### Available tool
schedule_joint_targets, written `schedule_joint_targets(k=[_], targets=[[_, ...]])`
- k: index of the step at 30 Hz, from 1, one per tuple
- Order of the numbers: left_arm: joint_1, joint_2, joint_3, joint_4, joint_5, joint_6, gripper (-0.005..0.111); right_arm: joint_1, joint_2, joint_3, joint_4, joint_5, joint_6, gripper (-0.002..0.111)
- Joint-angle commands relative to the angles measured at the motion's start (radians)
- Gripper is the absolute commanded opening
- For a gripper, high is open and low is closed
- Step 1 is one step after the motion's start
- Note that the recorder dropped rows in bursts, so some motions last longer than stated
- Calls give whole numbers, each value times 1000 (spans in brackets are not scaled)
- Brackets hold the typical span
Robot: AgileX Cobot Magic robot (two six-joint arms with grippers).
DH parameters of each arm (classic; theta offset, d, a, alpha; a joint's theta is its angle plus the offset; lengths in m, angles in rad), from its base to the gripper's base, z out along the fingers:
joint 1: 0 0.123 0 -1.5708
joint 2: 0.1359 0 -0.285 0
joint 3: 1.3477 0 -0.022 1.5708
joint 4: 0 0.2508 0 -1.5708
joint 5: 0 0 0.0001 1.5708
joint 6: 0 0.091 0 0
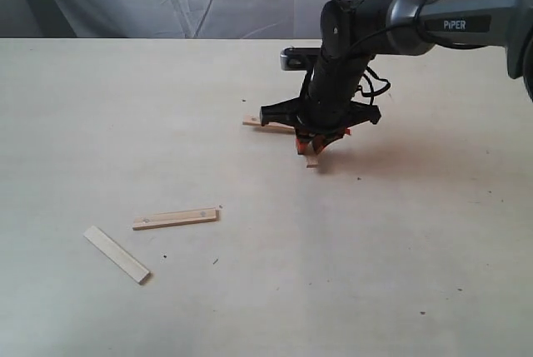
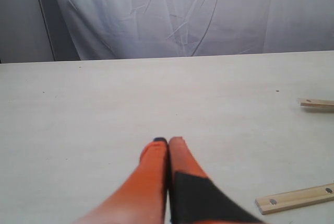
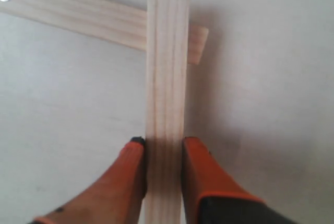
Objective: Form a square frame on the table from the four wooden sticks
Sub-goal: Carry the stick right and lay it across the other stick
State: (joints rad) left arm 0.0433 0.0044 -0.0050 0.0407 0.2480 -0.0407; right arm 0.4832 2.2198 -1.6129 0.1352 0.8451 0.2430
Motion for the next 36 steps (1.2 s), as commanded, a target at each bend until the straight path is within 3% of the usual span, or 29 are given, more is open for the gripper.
schedule_joint_targets(k=[1,4,11,14,22,27,31,36], targets=[[-6,-4,5,1,-12,-2,0,-4,-3,6,-28,-18,21,0],[-6,-4,5,1,-12,-2,0,-4,6,6,-38,-18,46,4],[-6,-4,5,1,-12,-2,0,-4,12,6,-40,-20,71,34],[-6,-4,5,1,-12,-2,0,-4,6,6,-40,-20,73,39],[-6,-4,5,1,-12,-2,0,-6,-93,-24,-35,42,-26,36],[-6,-4,5,1,-12,-2,0,-37,-121,-11,9,74,-68,0],[-6,-4,5,1,-12,-2,0,-53,-152,51,83,58,-98,3],[-6,-4,5,1,-12,-2,0,-31,-230,167,157,-7,-212,16]])
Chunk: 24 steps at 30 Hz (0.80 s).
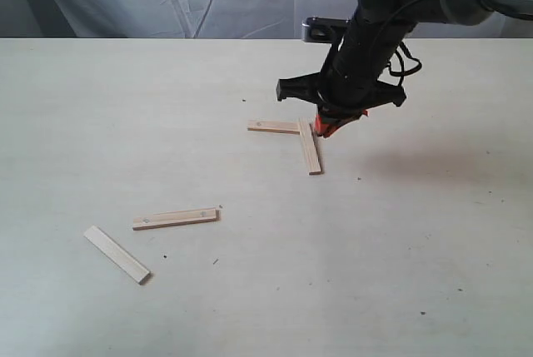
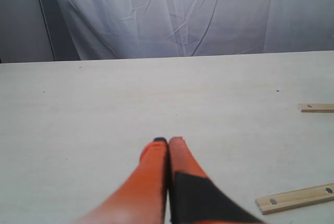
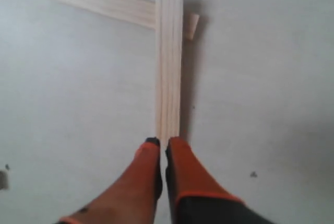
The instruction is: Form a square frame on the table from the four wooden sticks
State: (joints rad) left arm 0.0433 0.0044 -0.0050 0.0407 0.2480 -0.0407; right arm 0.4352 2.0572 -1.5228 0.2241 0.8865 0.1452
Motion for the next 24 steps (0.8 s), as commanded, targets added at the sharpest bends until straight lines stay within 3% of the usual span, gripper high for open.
schedule_joint_targets(k=[1,7,13,17,24], targets=[[-6,-4,5,1,-12,-2,0,31,-84,97,94,-53,-180,19],[-6,-4,5,3,-38,-2,0,171,-109,133,197,-53,-470,32],[-6,-4,5,-125,-332,-5,0,302,-105,127,197,-148,-598,41],[-6,-4,5,-215,-483,-15,0,322,-44,59,190,-57,-598,52],[-6,-4,5,-226,-594,-34,0,322,37,-27,192,-24,-599,53]])
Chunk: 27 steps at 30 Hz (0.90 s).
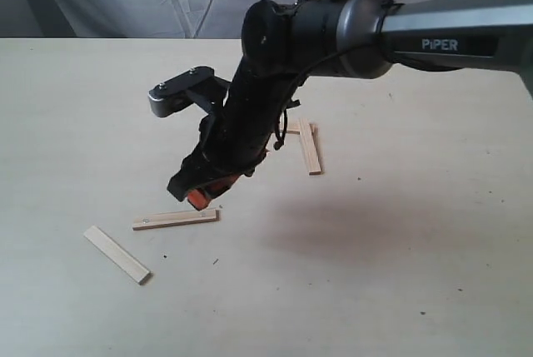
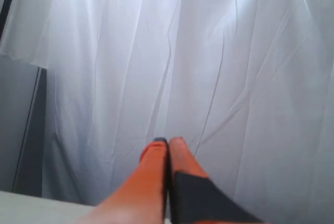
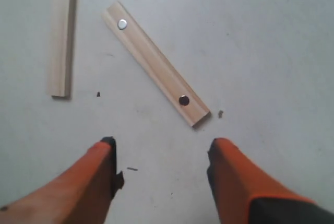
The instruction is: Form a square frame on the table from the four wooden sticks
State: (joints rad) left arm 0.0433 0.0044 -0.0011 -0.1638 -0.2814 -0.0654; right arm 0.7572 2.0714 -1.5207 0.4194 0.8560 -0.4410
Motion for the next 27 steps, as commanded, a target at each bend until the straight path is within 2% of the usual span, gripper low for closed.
schedule_joint_targets(k=[1,3,5,9,11,14,16,20,23,25,27], targets=[[-6,-4,1,-22,-64,-10,0,0,27,-29,-9,2,-19,53],[-6,-4,1,-22,-62,-10,0,0,27,-29,-26,2,-29,53],[-6,-4,1,-22,-64,-10,0,-25,19,-29,-45,-1,55,53],[-6,-4,1,-51,-77,-35,0,-149,-19,-29,-45,-23,212,51],[-6,-4,1,-113,-65,-75,0,-221,-42,-29,-45,-5,236,42],[-6,16,-69,-192,86,-27,0,-302,-66,-29,-36,21,255,20],[-6,116,-185,-190,240,51,0,-340,-66,-29,-48,35,262,12],[-6,423,-472,-57,530,102,0,-371,-66,-15,-55,30,267,11],[-6,725,-685,65,736,102,0,-373,-66,-9,-55,28,268,11],[-6,898,-777,69,807,111,0,-373,-62,-9,-55,19,269,11],[-6,1073,-854,15,823,169,0,-373,-54,-9,-53,10,288,11]])
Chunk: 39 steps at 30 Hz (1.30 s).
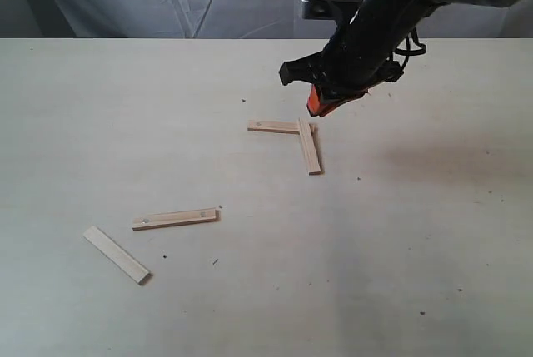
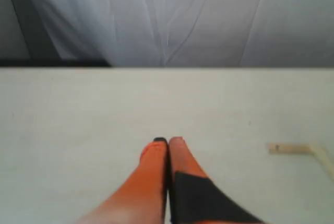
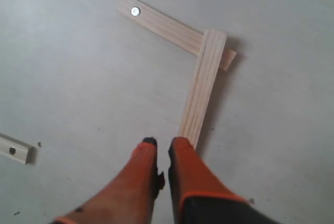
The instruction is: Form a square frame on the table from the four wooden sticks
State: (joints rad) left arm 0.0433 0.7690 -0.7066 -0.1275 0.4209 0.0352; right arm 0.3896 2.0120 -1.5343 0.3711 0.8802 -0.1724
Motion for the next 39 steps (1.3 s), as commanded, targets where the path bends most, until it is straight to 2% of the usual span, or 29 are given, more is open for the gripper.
schedule_joint_targets(k=[1,3,4,8,9,13,17,21,28,35,37,39], targets=[[-6,388,-174,-63,121,106,0,-5,10,5,-5,-19,38,11],[-6,534,-239,-197,131,221,0,-3,21,7,-5,-25,45,13],[-6,589,-264,-255,138,276,0,2,30,7,-9,-30,45,18],[-6,826,-415,-491,194,511,0,31,55,26,-15,-91,45,51],[-6,884,-461,-534,207,545,0,35,61,32,-20,-107,51,54],[-6,1122,-678,-619,309,597,0,60,83,45,-41,-173,103,48],[-6,1304,-886,-698,409,597,0,84,103,45,-168,-212,234,48],[-43,1438,-1015,-729,445,597,0,90,124,45,-280,-227,353,48],[-160,1569,-1122,-722,365,597,0,90,168,45,-254,-235,359,48],[-218,1631,-1140,-734,276,595,0,90,189,45,-227,-225,359,47],[-222,1642,-1140,-744,278,593,0,90,193,45,-227,-215,359,42],[-223,1652,-1140,-744,285,593,0,90,198,45,-227,-205,359,32]])
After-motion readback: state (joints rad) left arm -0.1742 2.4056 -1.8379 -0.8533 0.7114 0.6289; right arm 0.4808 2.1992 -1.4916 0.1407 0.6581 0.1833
